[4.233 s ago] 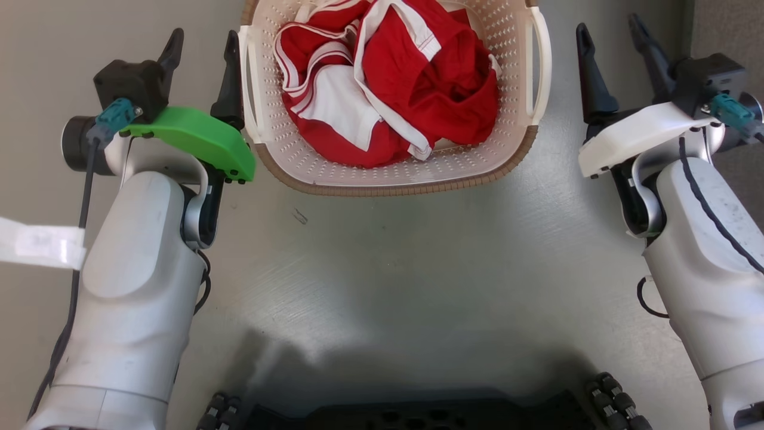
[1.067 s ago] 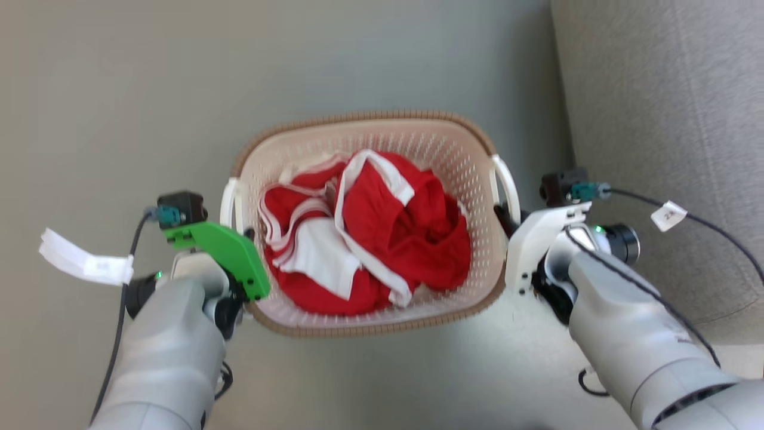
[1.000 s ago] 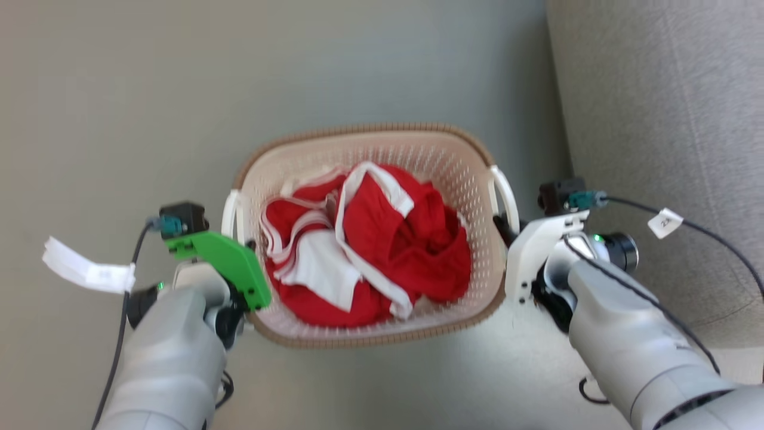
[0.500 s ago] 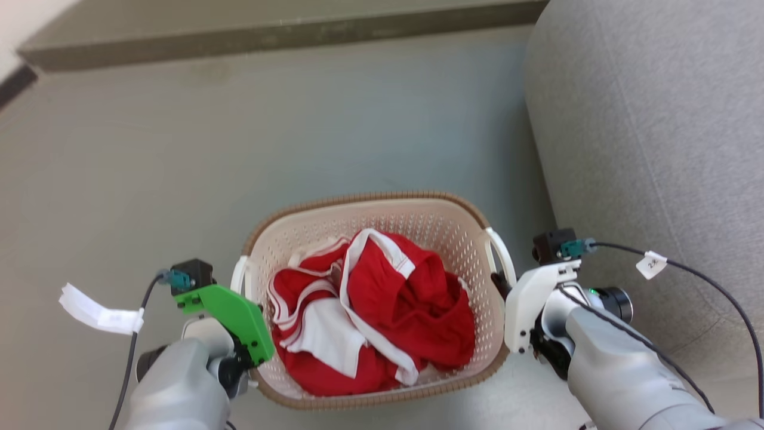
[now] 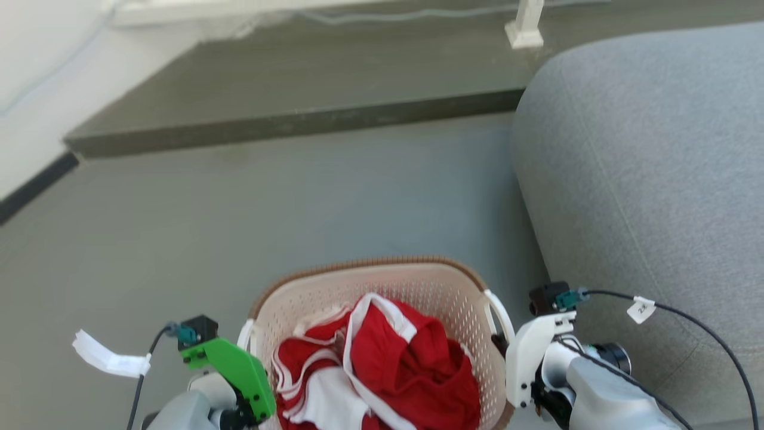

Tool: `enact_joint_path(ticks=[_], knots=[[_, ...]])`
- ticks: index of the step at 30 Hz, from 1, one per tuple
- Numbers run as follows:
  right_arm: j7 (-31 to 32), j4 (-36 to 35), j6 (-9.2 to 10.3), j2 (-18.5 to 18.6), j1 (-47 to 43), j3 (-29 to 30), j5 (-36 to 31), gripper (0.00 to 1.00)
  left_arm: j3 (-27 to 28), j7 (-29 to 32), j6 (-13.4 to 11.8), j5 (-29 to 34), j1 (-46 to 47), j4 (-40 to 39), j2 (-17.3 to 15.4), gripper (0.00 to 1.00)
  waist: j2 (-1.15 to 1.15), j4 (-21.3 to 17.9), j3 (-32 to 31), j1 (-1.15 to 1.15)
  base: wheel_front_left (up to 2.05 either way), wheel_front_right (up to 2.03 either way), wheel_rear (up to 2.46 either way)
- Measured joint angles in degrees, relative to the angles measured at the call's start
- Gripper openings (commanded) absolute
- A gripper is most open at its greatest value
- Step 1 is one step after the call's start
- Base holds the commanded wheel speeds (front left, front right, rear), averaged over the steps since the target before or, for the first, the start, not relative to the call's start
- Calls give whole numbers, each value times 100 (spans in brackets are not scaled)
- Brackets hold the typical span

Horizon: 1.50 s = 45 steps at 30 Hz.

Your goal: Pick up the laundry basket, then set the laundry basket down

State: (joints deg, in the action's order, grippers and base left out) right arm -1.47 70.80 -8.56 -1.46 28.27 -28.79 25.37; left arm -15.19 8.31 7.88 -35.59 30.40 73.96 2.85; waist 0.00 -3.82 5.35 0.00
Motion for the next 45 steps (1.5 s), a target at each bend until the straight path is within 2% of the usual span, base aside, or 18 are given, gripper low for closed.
enact_joint_path(ticks=[13, 25, 45], knots=[[466, -130, 1, 31, -174, -233, 300, 0, 19, 278, -1, -53, -168, 34, -20, 0, 0, -103, -653, 0, 0, 0, 0], [766, -160, 1, 49, -190, -334, 519, 0, 40, 438, -1, -186, -293, 62, -24, 0, 0, -154, -764, 0, 0, 0, 0], [815, -163, 1, 54, -205, -437, 649, 0, 40, 503, -40, -204, -343, 60, -26, 0, 0, -186, -782, 0, 0, 0, 0]])
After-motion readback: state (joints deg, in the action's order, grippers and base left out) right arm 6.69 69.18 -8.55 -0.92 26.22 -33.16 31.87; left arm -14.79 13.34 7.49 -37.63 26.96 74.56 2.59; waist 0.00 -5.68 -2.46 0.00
